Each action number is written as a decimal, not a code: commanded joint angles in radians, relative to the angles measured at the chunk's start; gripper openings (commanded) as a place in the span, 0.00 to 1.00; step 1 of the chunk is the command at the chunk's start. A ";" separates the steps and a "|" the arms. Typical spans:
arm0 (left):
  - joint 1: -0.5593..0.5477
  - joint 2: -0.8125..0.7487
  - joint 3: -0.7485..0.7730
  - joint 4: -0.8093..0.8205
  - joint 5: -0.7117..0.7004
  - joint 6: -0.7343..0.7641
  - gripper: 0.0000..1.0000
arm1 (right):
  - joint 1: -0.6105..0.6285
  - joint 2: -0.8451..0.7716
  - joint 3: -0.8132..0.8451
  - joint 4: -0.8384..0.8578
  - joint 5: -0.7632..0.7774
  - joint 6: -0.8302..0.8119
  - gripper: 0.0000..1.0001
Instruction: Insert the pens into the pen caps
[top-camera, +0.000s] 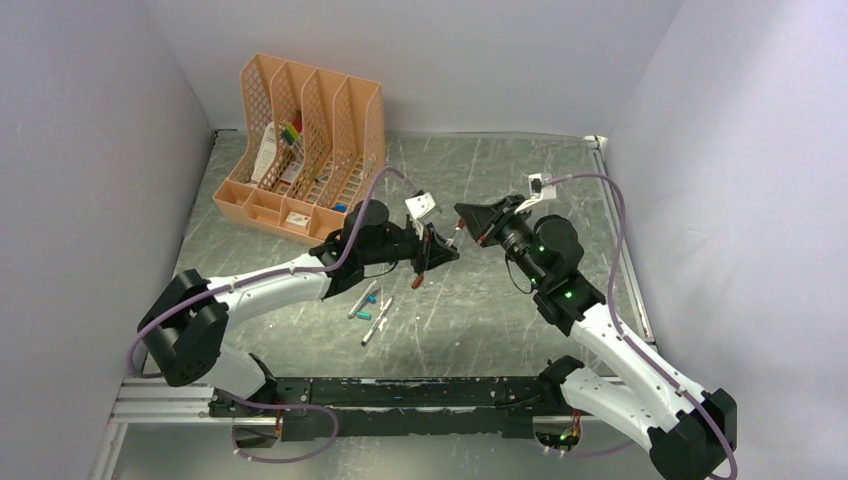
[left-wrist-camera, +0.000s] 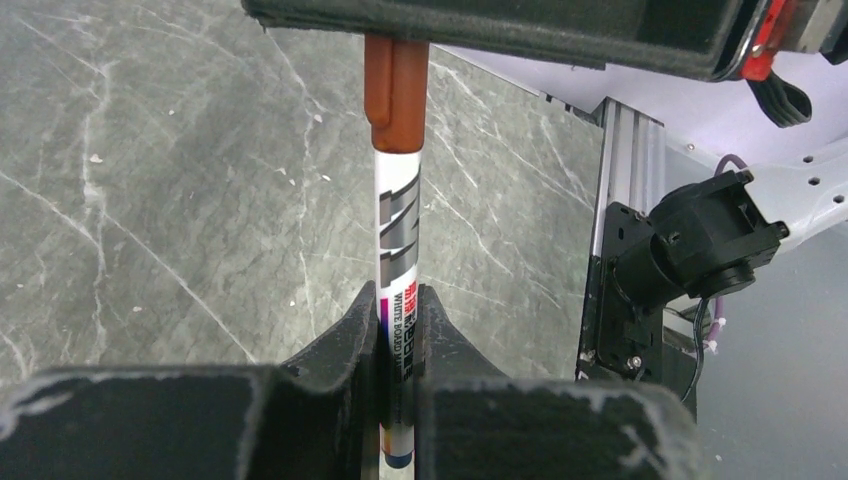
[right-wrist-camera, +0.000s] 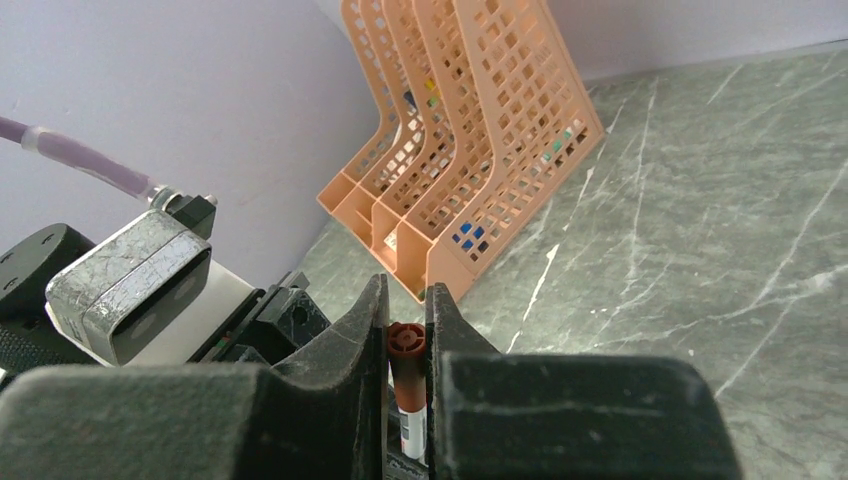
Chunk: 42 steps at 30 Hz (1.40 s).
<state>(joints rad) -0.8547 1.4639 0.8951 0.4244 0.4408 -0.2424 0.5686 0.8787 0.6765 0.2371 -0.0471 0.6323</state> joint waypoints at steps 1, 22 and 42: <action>-0.004 0.023 0.152 0.118 -0.012 0.036 0.07 | 0.051 -0.002 -0.082 -0.163 -0.109 0.027 0.00; 0.028 -0.009 -0.110 0.088 -0.178 -0.023 0.07 | 0.080 -0.407 -0.100 -0.387 0.670 0.200 0.60; 0.126 0.560 0.561 -0.818 -0.572 -0.067 0.17 | 0.080 -0.418 -0.168 -0.592 0.525 0.279 0.51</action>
<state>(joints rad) -0.7391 1.9564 1.3659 -0.2584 -0.1242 -0.2893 0.6476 0.4759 0.5072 -0.3206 0.4778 0.9020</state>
